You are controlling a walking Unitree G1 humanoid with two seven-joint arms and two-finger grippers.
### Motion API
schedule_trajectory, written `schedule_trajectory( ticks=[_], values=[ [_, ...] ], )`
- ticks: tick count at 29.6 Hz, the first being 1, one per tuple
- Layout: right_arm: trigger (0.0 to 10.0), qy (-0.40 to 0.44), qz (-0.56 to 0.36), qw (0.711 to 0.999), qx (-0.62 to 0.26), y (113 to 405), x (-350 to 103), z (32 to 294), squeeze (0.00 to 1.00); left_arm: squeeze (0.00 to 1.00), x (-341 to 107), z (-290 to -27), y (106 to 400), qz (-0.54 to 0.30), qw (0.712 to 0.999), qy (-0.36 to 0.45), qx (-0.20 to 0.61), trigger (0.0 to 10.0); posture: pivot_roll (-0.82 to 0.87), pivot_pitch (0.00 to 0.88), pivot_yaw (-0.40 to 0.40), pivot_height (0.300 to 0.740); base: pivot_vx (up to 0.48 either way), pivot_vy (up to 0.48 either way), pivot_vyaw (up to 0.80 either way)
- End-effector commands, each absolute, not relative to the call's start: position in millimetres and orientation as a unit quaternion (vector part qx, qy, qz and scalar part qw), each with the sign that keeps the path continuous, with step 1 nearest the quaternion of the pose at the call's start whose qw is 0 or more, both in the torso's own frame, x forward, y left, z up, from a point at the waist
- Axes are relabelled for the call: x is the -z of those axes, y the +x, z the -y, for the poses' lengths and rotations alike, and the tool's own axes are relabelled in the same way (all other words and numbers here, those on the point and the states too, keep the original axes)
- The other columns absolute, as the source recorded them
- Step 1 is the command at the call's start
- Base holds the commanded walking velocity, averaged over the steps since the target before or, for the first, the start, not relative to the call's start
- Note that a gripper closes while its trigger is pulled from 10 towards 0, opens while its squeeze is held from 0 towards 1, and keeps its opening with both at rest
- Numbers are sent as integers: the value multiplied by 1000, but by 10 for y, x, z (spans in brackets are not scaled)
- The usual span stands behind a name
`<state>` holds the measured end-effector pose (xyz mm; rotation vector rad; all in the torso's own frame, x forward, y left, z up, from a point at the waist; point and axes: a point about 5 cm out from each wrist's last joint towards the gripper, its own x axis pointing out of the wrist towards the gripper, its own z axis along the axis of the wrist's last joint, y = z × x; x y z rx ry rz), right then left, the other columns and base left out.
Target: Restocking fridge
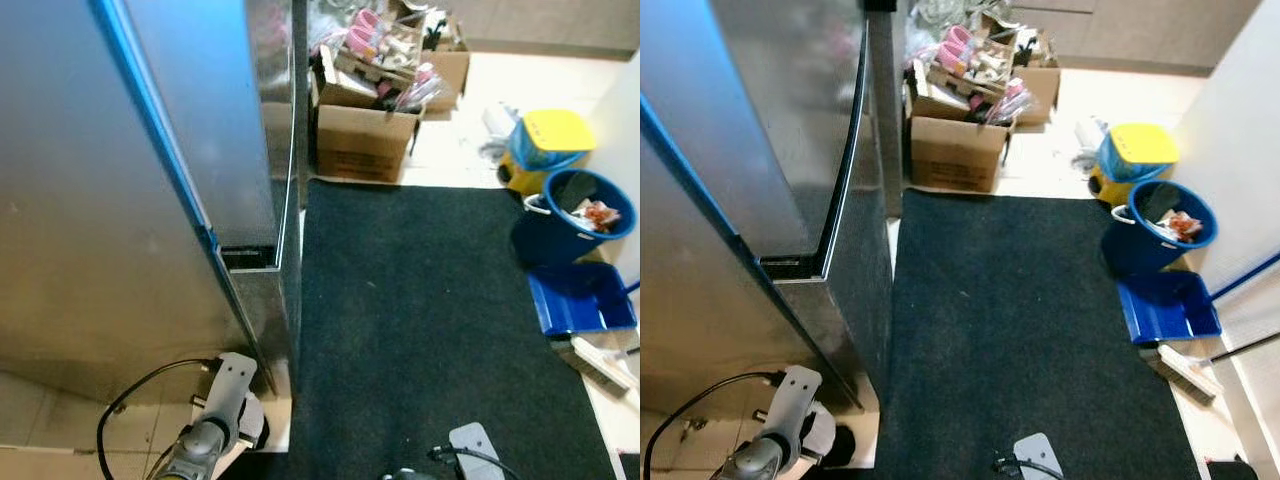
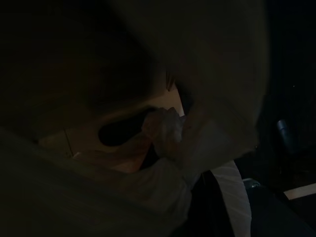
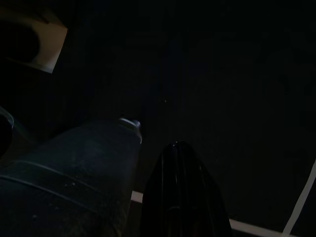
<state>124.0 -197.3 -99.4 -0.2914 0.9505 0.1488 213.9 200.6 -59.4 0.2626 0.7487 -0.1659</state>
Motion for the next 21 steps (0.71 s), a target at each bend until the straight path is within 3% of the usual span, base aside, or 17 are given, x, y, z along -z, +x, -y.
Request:
schedule_trajectory(
  ticks=[1,21],
  values=[
    [10000,-138,-473,867,-68,1135,1030,1993,0,0,656,-1987,2047,-381,912,125,85,10000,-75,140,-15,740,0,-289,0],
    [10000,-139,-472,868,-66,1145,1025,2007,0,0,648,-1993,2069,-382,913,120,81,10000,-80,137,-16,740,0,-14,0]
  ],
)
